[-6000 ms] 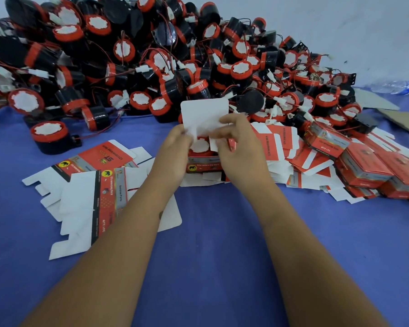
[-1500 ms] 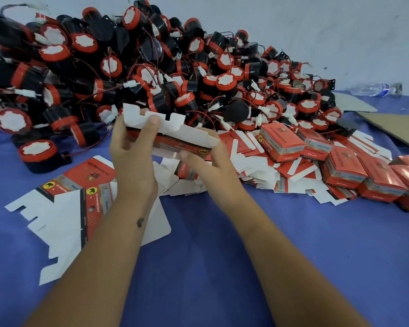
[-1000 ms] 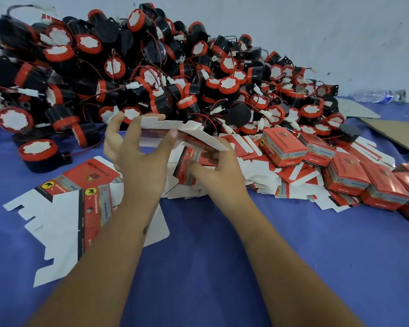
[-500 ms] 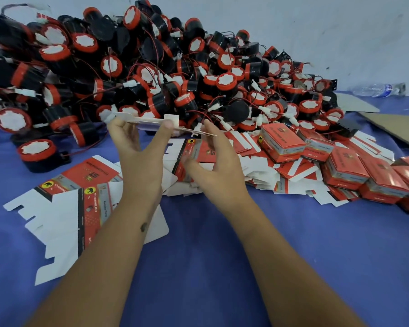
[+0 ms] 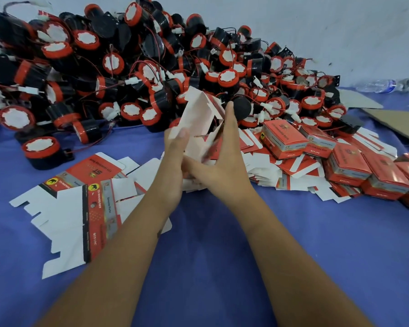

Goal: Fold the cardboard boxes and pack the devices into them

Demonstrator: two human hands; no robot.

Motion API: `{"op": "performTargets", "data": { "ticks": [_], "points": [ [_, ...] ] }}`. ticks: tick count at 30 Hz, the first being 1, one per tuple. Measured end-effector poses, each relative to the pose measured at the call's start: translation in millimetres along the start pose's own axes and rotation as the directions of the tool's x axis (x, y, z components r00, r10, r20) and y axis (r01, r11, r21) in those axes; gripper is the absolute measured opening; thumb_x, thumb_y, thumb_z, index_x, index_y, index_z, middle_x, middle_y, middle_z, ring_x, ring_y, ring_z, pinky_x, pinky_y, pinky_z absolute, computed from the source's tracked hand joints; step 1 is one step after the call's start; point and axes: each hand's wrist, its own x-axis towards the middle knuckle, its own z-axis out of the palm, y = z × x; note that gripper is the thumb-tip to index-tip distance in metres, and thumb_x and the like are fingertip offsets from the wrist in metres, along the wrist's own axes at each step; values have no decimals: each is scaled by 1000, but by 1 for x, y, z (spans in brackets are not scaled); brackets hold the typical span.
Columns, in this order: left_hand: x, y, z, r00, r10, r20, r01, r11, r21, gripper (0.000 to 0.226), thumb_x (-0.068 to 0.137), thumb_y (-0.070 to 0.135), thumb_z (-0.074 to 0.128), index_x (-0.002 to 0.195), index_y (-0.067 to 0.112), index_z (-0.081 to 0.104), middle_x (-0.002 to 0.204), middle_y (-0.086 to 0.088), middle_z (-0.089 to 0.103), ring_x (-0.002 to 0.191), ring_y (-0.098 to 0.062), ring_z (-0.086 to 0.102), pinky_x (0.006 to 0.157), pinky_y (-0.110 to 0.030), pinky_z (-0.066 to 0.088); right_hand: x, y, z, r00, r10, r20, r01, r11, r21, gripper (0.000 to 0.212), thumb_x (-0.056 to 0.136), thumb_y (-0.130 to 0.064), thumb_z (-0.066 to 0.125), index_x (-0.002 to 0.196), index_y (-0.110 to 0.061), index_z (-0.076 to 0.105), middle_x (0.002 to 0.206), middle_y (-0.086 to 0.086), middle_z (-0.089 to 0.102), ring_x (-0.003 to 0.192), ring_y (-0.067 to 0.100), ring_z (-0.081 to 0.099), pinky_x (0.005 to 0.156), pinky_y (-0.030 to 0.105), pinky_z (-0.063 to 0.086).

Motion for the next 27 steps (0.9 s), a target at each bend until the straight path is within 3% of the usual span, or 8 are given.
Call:
{"op": "performTargets", "data": {
  "ticks": [6,10,13,15,17,19,22,27],
  "points": [
    [4,2,-10,998,-64,21,63,997,49,74,74,70,50,131,24,57,113,2,74,97,-15,71,76,-31,56,4,-1,-8,1000,9,-27,-12,996,-87,85,82,-27,59,155,-37,16,165,-12,-1,138,-15,3,96,-7,10],
    [7,-1,-9,999,-27,22,23,984,178,49,74,68,51,110,36,56,104,7,74,95,-18,72,79,-32,57,7,-1,-17,996,41,-84,-41,999,-1,67,89,-16,44,152,-38,32,161,-8,24,147,3,17,116,20,21],
    [13,2,-11,997,-62,-39,69,979,191,46,88,63,46,129,43,49,119,-4,71,94,-17,73,84,-32,58,9,2,-23,984,48,-171,-40,998,45,51,100,-6,41,144,-31,47,136,-10,57,110,-3,52,111,29,35],
    [11,3,-14,997,7,-79,19,948,317,44,83,60,47,126,52,46,116,7,71,100,-12,71,87,-30,55,12,6,-25,983,33,-183,-34,999,-2,45,101,-3,42,138,-26,56,128,-9,62,111,0,56,110,30,40],
    [5,3,-17,989,137,-47,-92,847,524,48,83,51,51,130,55,41,119,26,64,107,6,61,84,-13,47,14,11,-26,989,-11,-145,1,998,-68,47,97,7,44,132,-18,62,129,-1,64,121,10,56,107,29,44],
    [2,2,-21,962,263,66,-239,703,670,64,87,22,53,144,45,36,144,22,45,131,6,42,99,-8,31,15,14,-24,993,-100,-66,83,971,-226,54,89,16,43,128,-13,65,128,8,63,124,20,53,104,16,40],
    [5,4,-25,910,318,266,-398,489,776,86,80,-11,50,146,41,33,161,7,27,149,-14,21,119,-24,17,14,18,-20,980,-197,21,191,907,-376,56,82,16,45,126,-10,66,128,10,63,126,26,50,106,31,41],
    [7,0,-27,902,306,305,-403,340,850,100,74,-21,52,149,42,33,164,9,22,147,-21,18,114,-29,17,13,17,-20,984,-173,-42,146,919,-365,46,78,5,51,117,-10,71,122,3,67,119,18,55,101,32,45]
  ]
}}
